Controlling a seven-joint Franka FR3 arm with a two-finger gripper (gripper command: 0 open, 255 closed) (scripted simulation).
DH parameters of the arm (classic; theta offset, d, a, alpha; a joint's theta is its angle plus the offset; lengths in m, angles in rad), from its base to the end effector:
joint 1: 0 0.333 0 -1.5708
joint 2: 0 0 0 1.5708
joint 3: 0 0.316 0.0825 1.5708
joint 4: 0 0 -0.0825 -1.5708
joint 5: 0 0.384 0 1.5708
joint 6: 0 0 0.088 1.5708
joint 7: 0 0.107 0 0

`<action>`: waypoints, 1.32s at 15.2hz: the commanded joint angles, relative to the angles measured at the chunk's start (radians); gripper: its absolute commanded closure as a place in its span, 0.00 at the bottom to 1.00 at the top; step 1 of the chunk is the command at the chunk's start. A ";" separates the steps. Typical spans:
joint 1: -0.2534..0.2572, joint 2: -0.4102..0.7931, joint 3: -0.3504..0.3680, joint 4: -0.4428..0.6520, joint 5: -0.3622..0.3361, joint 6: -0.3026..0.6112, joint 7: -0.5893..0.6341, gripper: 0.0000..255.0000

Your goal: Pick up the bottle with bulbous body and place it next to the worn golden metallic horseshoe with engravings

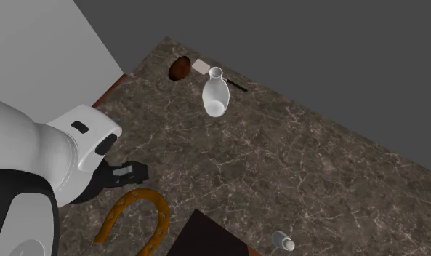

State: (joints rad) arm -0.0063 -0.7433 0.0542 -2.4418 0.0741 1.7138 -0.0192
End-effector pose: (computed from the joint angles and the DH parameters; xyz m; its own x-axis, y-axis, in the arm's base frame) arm 0.3274 0.0258 0.5484 0.9990 0.0428 0.0153 0.0433 -0.9984 -0.0365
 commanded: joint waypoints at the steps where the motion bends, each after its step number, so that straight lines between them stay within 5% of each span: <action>1: 0.000 0.000 0.000 0.000 0.000 0.000 0.000 0.00; 20: -0.098 0.713 -0.173 0.538 -0.087 0.102 -0.254 0.00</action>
State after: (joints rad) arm -0.1006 -0.0663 -0.1132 -1.9348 -0.0133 1.8141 -0.2628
